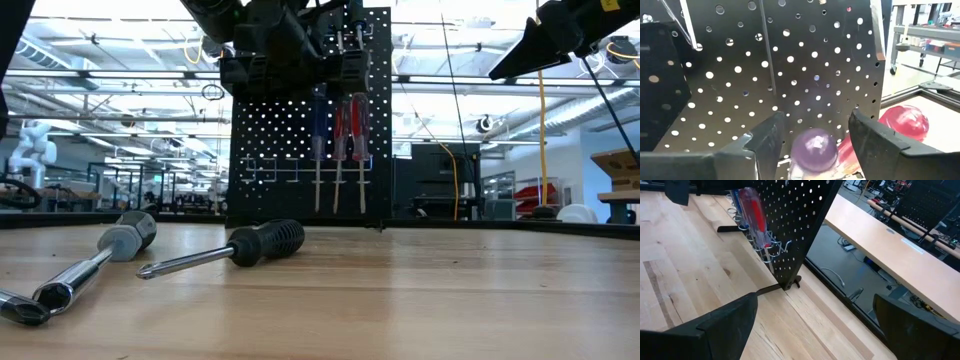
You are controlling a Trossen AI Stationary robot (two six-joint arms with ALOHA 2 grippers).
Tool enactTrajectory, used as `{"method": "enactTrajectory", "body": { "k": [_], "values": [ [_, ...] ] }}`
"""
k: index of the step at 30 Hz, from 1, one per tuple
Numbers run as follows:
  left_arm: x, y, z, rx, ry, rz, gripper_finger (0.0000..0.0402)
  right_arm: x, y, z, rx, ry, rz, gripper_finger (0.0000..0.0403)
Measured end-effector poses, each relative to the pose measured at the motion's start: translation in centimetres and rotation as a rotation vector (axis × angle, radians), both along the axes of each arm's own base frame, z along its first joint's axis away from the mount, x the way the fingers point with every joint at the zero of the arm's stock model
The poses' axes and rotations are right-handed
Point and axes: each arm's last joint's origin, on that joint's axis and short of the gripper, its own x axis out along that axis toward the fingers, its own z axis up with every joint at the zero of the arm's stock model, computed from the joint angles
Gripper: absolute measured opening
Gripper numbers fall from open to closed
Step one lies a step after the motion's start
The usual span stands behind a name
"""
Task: Hang tools onto peg board
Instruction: Hang the gray screwdriver on the pegboard
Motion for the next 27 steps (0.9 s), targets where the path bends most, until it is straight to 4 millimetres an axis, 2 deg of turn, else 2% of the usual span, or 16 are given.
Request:
{"method": "enactTrajectory", "body": {
  "k": [6, 12, 16, 19, 23, 27],
  "values": [
    [0.0, -1.9, 0.1, 0.048, 0.093, -0.037, 0.0225, 0.0, 0.0, 0.0, -0.002, -0.006, -0.006, 0.0389],
    [-0.4, -4.1, 0.6, 0.06, 0.087, -0.063, 0.0226, 0.0, -0.1, 0.1, -0.006, -0.028, -0.023, 0.0389],
    [-1.0, -6.5, 1.1, 0.034, 0.112, -0.202, 0.0226, 0.0, 0.0, 0.0, 0.016, -0.021, -0.01, 0.0389],
    [-2.0, -7.9, 1.7, -0.079, 0.084, -0.366, 0.0226, 0.0, 0.0, 0.0, 0.036, -0.011, 0.002, 0.0389],
    [-3.7, -9.2, 1.6, -0.355, 0.11, -0.558, 0.0226, 0.2, 0.2, 0.0, 0.062, -0.022, 0.014, 0.0389],
    [-5.5, -10.7, 0.7, -0.655, 0.176, -0.622, 0.0226, 0.6, 0.5, -0.1, 0.134, -0.022, 0.051, 0.0389]
  ]
}}
